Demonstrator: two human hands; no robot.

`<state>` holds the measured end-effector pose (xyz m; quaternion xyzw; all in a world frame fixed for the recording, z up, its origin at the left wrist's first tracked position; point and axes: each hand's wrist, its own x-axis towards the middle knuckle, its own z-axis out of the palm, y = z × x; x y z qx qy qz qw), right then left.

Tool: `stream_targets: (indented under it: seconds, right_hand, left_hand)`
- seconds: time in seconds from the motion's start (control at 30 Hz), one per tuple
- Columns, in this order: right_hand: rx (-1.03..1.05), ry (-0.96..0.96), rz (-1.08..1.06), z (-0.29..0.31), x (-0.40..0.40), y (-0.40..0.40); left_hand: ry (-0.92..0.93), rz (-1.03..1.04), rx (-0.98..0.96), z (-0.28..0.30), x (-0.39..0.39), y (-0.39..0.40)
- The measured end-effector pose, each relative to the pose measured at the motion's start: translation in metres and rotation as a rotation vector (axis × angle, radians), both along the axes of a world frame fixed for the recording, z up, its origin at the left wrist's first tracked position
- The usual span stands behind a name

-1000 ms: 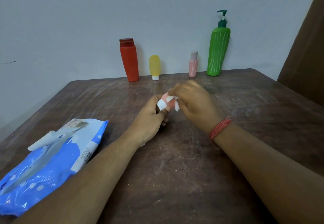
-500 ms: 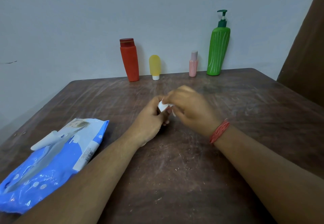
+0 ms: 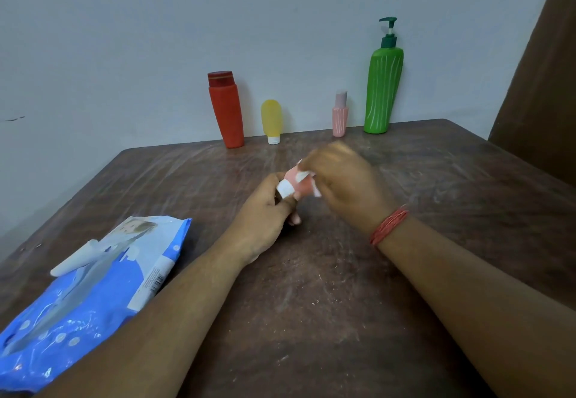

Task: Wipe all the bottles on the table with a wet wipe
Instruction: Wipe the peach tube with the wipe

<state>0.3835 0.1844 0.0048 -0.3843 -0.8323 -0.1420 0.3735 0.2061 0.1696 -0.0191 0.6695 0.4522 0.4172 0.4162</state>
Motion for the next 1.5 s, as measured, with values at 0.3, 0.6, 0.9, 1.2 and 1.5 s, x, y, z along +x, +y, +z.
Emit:
stream_targets:
  seconds: [0.3, 0.6, 0.9, 1.2, 1.5]
  right_hand:
    - [0.002, 0.049, 0.025, -0.003, 0.000, -0.003]
    - [0.029, 0.014, 0.142, 0.001, -0.008, -0.013]
    - [0.041, 0.074, 0.088, 0.002, -0.003, -0.011]
    - [0.018, 0.129, -0.025, 0.001, 0.003, -0.002]
    - [0.044, 0.172, -0.056, 0.003, 0.008, 0.000]
  left_hand:
    - [-0.073, -0.015, 0.001, -0.002, -0.004, 0.002]
    - [-0.088, -0.048, 0.034, -0.001, -0.004, -0.001]
    - [-0.028, -0.032, 0.076, -0.001, -0.004, -0.001]
    - [-0.123, -0.028, 0.050, 0.001, -0.003, -0.002]
    - [-0.163, -0.052, 0.018, 0.001, -0.003, -0.001]
